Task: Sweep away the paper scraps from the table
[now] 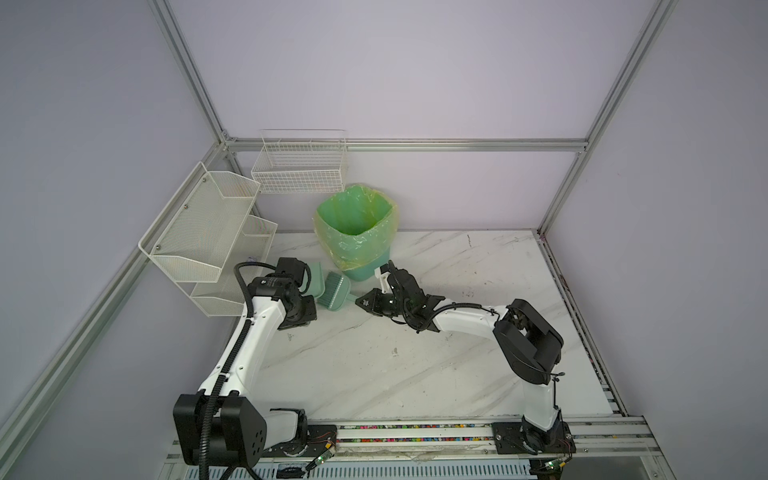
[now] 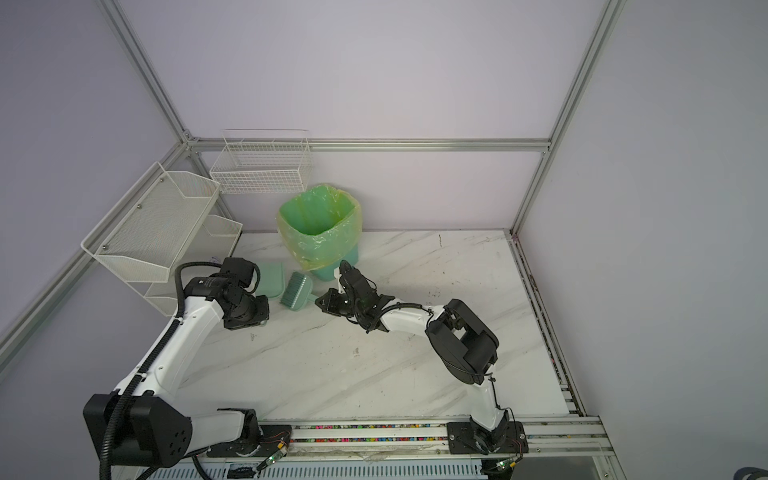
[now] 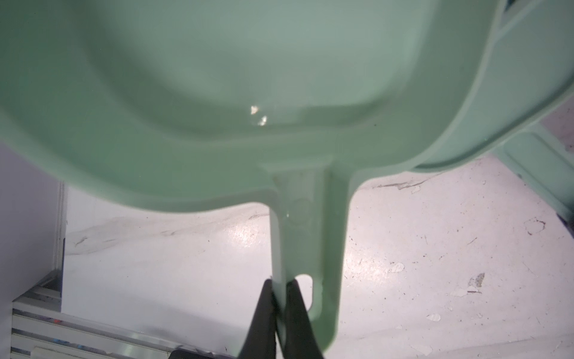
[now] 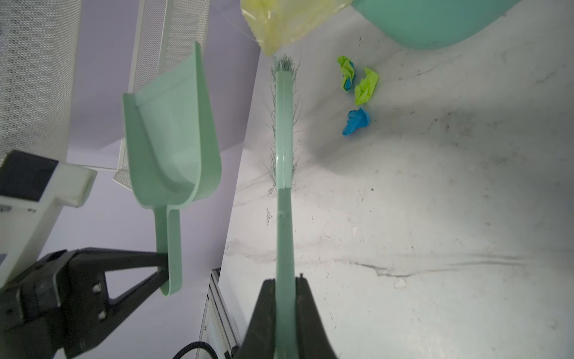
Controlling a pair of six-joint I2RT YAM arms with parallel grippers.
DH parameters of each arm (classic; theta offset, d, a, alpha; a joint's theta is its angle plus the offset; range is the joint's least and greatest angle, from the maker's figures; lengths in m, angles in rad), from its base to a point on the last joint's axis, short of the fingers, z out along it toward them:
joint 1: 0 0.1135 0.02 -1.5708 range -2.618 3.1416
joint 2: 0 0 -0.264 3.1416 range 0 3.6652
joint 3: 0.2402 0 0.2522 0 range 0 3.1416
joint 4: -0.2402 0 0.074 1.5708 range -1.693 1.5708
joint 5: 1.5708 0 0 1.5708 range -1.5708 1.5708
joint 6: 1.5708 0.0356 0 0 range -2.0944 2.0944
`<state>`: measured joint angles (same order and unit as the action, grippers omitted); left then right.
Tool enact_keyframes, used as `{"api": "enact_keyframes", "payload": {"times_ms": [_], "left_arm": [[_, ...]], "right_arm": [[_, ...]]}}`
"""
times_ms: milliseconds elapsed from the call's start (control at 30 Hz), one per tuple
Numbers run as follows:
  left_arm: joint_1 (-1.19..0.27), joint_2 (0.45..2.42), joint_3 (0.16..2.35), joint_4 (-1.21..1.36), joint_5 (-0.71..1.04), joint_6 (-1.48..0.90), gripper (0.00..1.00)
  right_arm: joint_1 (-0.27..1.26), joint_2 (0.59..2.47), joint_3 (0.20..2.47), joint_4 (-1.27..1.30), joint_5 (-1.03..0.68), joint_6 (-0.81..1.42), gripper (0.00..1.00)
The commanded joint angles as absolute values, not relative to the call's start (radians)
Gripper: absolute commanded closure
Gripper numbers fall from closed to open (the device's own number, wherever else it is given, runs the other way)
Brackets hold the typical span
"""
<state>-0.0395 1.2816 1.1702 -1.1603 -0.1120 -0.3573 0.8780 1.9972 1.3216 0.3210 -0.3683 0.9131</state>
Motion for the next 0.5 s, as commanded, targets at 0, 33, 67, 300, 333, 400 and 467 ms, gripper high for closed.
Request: {"api": "enact_keyframes", "payload": {"times_ms": [0, 33, 67, 300, 333, 400, 467], "left_arm": [[-0.031, 1.248, 1.151, -1.11, -0.098, -0.369, 1.0], [-0.031, 1.249, 1.156, -1.111, -0.102, -0.364, 1.0], [-0.03, 1.25, 1.16, -1.114, -0.108, -0.361, 1.0], [-0.03, 1.262, 1.147, -1.102, -0.112, -0.349, 1.0], [-0.03, 1.263, 1.144, -1.098, -0.106, -0.347, 1.0], [-0.03, 1.263, 1.138, -1.097, -0.104, -0.347, 1.0], [-0.03, 1.262, 1.137, -1.095, -0.104, -0.343, 1.0]], "right_arm": [[0.885, 2.056, 1.404, 0.373, -0.388, 0.967, 1.0], [0.885, 2.08, 1.433, 0.373, -0.389, 0.98, 1.0], [0.885, 2.109, 1.459, 0.375, -0.397, 0.998, 1.0], [0.883, 2.196, 1.531, 0.409, -0.368, 1.094, 1.0], [0.883, 2.201, 1.535, 0.405, -0.359, 1.106, 1.0], [0.882, 2.209, 1.536, 0.402, -0.344, 1.137, 1.0], [0.879, 2.214, 1.522, 0.406, -0.335, 1.163, 1.0]]}}
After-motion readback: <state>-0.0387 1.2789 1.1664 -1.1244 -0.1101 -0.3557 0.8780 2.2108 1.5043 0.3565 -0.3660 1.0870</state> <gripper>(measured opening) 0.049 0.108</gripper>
